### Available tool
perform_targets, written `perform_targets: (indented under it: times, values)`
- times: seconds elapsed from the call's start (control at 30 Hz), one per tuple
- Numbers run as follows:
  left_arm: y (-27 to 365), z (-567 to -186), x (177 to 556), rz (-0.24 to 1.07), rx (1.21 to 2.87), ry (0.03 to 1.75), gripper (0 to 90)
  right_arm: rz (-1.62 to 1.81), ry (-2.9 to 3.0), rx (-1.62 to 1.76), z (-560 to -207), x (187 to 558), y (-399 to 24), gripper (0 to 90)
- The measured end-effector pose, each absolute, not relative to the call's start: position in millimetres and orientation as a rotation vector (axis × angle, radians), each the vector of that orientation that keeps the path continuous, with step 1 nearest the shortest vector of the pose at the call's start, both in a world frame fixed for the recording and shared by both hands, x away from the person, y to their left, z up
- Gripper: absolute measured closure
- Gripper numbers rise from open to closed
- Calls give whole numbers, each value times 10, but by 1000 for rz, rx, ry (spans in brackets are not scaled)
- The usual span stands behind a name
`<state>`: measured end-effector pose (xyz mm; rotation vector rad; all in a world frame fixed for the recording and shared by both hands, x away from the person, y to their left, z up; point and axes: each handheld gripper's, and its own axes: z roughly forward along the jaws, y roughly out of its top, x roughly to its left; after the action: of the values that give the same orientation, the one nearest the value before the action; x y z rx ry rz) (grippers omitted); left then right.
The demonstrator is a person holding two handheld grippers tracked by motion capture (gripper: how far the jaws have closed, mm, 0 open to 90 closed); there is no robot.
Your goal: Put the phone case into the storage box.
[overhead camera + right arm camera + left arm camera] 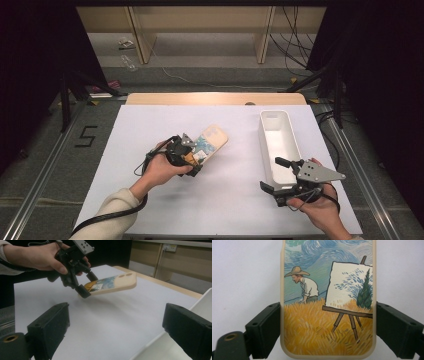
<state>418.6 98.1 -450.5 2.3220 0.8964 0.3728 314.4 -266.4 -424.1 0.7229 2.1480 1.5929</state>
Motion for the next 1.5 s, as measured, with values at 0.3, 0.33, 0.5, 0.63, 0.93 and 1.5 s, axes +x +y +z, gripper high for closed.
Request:
perform_targets:
  times: [0.3,0.33,0.5,0.63,0.93,1.5]
  values:
    - [1043,-4451,4045,408,2276,877,118,1593,2139,723,-4235,3145,-2686,82]
    - [1056,-4450,4031,411,2276,876,118,1592,2139,723,-4235,3145,-2687,82]
    - [1131,-4412,3967,429,2248,876,118,1594,2138,725,-4234,3146,-2681,82]
    - [1188,-4377,3914,443,2215,873,118,1603,2133,737,-4232,3149,-2675,82]
    - [1240,-4355,3825,446,2181,861,118,1600,2125,735,-4218,3154,-2656,82]
    - [1256,-4327,3699,465,2165,820,118,1640,2088,759,-4153,3202,-2575,82]
